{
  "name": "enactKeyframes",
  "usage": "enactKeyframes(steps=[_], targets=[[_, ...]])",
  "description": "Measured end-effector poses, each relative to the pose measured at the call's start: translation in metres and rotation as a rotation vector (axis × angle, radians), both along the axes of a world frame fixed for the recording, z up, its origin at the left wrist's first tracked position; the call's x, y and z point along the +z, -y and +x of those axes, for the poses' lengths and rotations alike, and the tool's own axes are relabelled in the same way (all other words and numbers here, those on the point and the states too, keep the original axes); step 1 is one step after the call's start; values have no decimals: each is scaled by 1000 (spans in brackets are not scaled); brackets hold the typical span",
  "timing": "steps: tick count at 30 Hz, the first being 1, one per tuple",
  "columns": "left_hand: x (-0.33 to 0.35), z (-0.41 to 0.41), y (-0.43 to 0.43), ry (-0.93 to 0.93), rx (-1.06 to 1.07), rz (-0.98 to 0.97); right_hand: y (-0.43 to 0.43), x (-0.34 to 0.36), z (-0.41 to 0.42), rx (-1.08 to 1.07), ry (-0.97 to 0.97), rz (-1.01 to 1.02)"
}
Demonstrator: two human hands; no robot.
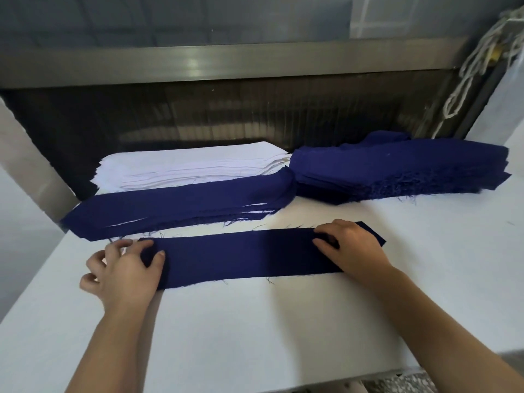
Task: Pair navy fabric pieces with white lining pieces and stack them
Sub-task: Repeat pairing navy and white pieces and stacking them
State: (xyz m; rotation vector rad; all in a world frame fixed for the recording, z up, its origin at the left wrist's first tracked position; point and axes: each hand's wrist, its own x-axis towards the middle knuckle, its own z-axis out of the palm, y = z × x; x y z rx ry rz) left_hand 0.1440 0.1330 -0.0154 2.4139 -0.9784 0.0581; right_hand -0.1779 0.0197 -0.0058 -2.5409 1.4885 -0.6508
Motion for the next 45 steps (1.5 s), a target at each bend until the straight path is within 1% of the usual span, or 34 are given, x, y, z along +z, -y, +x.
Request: enactKeyframes(steps=[6,10,12,14,17,20,23,26,29,31,35,39,42,45], targets=[[-3,-1,-4,13,46,39,4,0,0,-33,-35,55],[1,-1,-3,-25,58,33,10,3,8,-38,-9,80],[6,-2,-1,-85,66,-33,14,5,13,-42,53,64],[14,-1,7,-128,52,-142,19,10,22,-30,147,15],[24,-1,25,-151,-2,-243,31,19,39,48,238,-54],[29,3,52,-122,-57,-218,51,25,62,86,251,-63],[30,11,82,-88,-68,-179,71,28,88,87,253,30],[32,20,110,-69,-70,-164,92,30,110,78,248,79],[33,28,132,-44,-86,-164,113,31,128,42,219,127],[33,32,144,-9,-118,-164,127,29,139,25,160,154],[30,42,166,60,-163,-139,148,23,155,7,78,152],[21,55,176,79,-110,-53,165,19,164,-39,30,190],[13,57,178,101,-127,42,172,17,168,-71,-51,210],[9,59,178,109,-141,46,174,16,171,-95,-114,191]])
